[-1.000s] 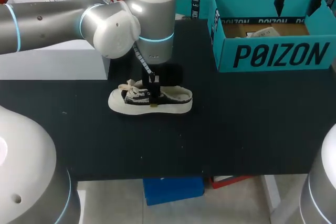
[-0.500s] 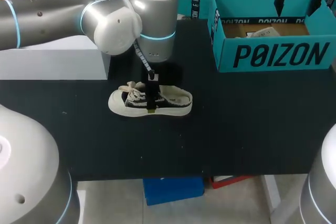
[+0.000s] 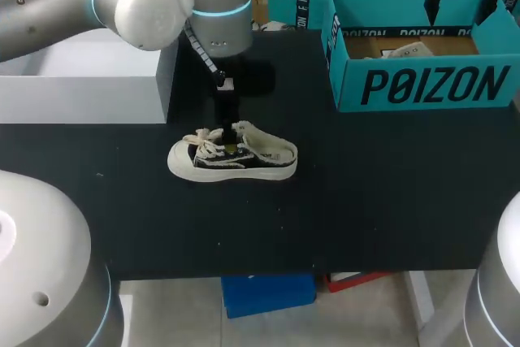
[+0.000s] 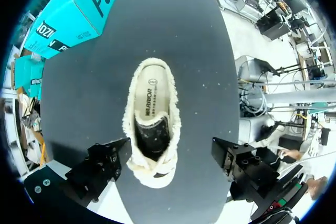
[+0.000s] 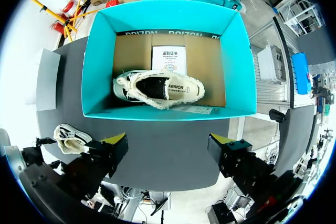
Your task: Take the shoe out of the shoebox, open the shoe tongue, remove and reinsert the insole, then place the shoe into the shoebox
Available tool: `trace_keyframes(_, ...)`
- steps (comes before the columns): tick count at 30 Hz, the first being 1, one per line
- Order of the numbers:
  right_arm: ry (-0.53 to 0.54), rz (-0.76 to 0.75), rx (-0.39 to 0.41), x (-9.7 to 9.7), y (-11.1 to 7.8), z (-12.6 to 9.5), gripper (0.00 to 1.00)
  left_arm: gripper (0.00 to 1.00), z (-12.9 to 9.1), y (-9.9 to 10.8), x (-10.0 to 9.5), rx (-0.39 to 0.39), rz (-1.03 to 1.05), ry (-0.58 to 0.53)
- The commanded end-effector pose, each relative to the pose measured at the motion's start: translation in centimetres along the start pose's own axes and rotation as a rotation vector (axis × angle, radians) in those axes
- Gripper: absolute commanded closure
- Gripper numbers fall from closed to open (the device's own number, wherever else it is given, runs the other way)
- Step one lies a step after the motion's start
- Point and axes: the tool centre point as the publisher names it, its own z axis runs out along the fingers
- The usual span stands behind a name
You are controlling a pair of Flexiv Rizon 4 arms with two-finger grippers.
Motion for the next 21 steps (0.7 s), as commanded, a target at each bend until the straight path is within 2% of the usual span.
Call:
trace_keyframes(1,0.000,0.000,0.001,0.0,0.1,0.0,0.00,0.00,-2.2,2.1,0.4,0.108,0.024,0.006)
trace_keyframes(7,0.000,0.000,0.001,0.0,0.1,0.0,0.00,0.00,-3.9,3.8,-0.5,0.182,0.020,-0.023)
trace_keyframes(12,0.000,0.000,0.001,0.0,0.1,0.0,0.00,0.00,-5.8,5.7,-1.2,0.327,-0.012,-0.077)
trace_keyframes(21,0.000,0.000,0.001,0.0,0.1,0.0,0.00,0.00,-7.4,8.6,-2.4,0.486,-0.058,-0.060)
